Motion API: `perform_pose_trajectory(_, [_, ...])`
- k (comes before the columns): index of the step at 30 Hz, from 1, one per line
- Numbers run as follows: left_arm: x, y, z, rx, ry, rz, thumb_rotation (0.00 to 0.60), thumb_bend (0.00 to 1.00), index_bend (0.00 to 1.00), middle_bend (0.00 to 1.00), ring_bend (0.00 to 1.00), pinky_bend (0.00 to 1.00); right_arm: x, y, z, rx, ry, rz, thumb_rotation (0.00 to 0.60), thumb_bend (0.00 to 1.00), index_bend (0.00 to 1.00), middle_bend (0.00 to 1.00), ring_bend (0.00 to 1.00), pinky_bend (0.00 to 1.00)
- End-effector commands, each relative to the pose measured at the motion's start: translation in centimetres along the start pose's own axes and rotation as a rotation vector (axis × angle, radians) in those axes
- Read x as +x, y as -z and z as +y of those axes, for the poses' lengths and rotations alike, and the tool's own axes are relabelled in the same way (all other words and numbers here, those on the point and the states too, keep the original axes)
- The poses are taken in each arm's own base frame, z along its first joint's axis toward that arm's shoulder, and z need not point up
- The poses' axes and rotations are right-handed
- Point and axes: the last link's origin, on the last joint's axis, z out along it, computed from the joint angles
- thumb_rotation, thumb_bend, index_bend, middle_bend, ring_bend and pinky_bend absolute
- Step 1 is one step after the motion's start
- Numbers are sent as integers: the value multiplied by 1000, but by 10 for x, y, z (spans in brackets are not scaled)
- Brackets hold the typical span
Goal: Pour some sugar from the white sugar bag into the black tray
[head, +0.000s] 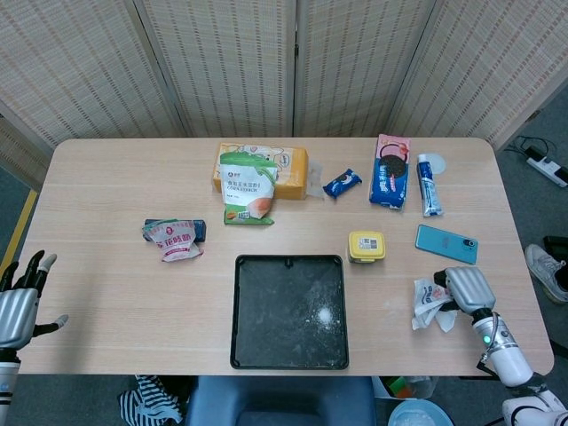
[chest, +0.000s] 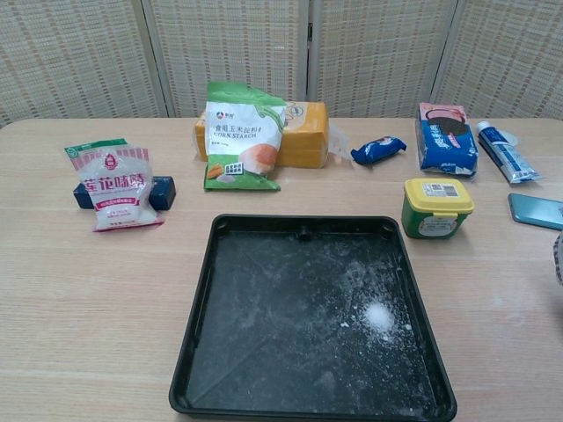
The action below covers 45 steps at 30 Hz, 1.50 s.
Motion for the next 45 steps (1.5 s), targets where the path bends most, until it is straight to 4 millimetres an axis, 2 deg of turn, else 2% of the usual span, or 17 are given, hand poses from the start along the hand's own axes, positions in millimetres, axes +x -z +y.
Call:
perform_pose_trajectory(1, [0,0,0,0,-2,-2,600,172,0,0,315,0,-3,-4,0,2,14,-12,600,203,821,663,987,1000])
perform_pose_trajectory(6, [0,0,1,-3,2,0,600,173,0,0,316,0,-6,-9,0,6,53,-47,600,202,739,578,967,1000])
perform_pose_trajectory(10, [0,1,0,0,0,-1,600,173,0,0,316,0,-8,-11,0,19,89,-61,600,202,595,471,943,1000])
perform_pose_trajectory(17, [1,0,0,-1,4,-2,600,174,0,0,316,0,-6,-9,3,15,83,-74,600,202,233,210,900,1000])
perform_pose_trajectory(22, [0,0,0,-1,2,-2,600,173,0,0,317,0,2,-2,7,23,77,-92,600,202,96,87,859,1000])
perform_pose_trajectory(25, [0,0,0,-1,4,-1,600,173,0,0,318,0,8,8,10,28,69,-123,600,203,30,31,792,979])
perform_pose_trajectory(29, [1,1,-1,1,9,0,600,174,0,0,319,0,26,33,10,51,75,-108,600,203,0,0,633,858])
perform_pose_trajectory(33, [0,1,0,1,5,-2,600,174,0,0,319,0,49,55,7,69,20,7,600,202,0,0,587,828])
perform_pose_trajectory(38, [2,1,4,-24,11,16,600,173,0,0,296,0,82,73,6,76,-12,202,600,202,0,0,562,788])
perform_pose_trajectory(42, [5,4,7,-91,27,65,600,173,0,0,155,0,87,76,6,29,-9,319,600,202,0,0,508,710])
perform_pose_trajectory(45, [5,9,6,-102,45,57,600,173,0,0,119,0,79,79,7,-19,14,367,600,202,0,0,397,540])
